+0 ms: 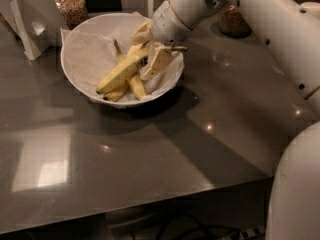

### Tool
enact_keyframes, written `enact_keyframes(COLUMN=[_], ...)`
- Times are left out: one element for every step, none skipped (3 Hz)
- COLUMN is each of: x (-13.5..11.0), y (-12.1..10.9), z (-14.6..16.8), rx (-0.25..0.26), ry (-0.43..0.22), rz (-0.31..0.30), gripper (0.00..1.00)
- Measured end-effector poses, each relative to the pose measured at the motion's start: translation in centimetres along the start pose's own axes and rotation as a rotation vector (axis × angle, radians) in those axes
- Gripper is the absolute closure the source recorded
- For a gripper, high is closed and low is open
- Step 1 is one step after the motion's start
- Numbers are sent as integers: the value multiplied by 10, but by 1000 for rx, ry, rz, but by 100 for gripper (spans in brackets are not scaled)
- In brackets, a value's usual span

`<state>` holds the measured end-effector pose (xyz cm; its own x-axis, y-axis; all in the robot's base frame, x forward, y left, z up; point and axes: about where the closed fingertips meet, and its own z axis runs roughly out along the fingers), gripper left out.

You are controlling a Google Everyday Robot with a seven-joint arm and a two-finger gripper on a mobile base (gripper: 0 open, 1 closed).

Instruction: Pick banana from white bowl

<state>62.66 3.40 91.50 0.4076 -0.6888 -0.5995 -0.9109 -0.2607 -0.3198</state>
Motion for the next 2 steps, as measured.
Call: enact_keyframes(x=[2, 3], y=[-3, -3], z=[3, 5], rx=[-1, -3], ry=[1, 1], rz=[-4, -5], gripper=[33, 37])
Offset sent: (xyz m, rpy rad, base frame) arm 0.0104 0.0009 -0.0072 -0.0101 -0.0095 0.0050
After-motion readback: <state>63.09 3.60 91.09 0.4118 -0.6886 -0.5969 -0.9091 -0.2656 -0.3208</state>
